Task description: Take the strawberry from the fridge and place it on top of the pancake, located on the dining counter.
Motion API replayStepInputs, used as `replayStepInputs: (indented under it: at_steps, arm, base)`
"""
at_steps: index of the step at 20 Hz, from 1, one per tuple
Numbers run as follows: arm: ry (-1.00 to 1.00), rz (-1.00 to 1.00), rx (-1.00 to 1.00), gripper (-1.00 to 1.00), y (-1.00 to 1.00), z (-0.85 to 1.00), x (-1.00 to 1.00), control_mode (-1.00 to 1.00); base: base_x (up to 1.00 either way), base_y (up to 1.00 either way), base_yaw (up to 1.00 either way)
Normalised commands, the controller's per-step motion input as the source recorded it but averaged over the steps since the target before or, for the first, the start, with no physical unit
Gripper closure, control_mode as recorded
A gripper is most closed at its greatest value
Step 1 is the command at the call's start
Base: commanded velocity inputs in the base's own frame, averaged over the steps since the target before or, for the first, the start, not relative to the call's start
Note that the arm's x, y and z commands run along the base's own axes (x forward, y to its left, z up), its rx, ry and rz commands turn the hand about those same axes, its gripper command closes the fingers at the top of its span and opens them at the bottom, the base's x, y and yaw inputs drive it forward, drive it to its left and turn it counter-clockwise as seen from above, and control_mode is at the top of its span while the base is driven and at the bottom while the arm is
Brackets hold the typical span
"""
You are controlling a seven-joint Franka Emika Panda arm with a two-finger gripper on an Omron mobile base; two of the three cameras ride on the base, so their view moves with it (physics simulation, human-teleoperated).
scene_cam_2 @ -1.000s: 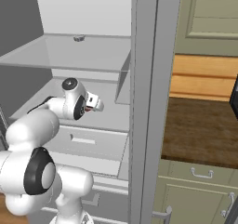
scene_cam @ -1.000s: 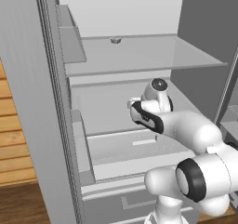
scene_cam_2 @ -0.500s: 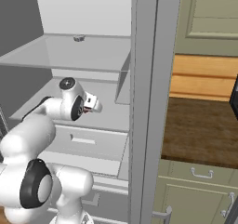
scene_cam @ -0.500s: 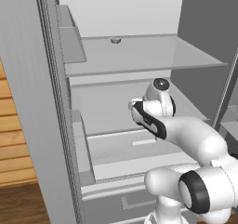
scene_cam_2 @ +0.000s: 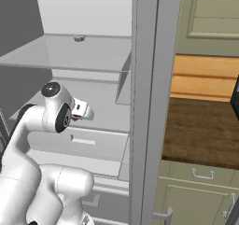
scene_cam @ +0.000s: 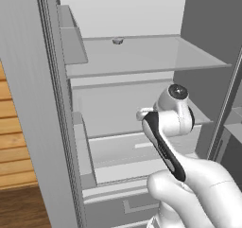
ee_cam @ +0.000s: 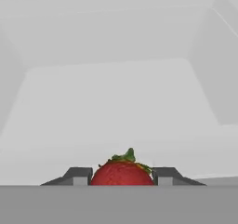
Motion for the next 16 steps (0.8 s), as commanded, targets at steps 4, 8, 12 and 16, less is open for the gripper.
replayStepInputs:
  at_steps: [4,8,12,16]
  arm:
    - [0.24,0.02,0.0,1.0,0.0,1.0,-0.88,-1.0]
    - [0.25,0.0,0.0,1.0,0.0,0.75,-1.0,-1.0]
    - [-0.05,0.0,-0.05,1.0,0.0,0.21,-1.0,-1.0]
    - [-0.26,0.01,-0.06,1.0,0.0,0.0,-0.67,-1.0]
  base:
    - [0.0,0.0,0.0]
    - [0.0,0.0,0.0]
    - [0.0,0.0,0.0]
    - [0.0,0.0,0.0]
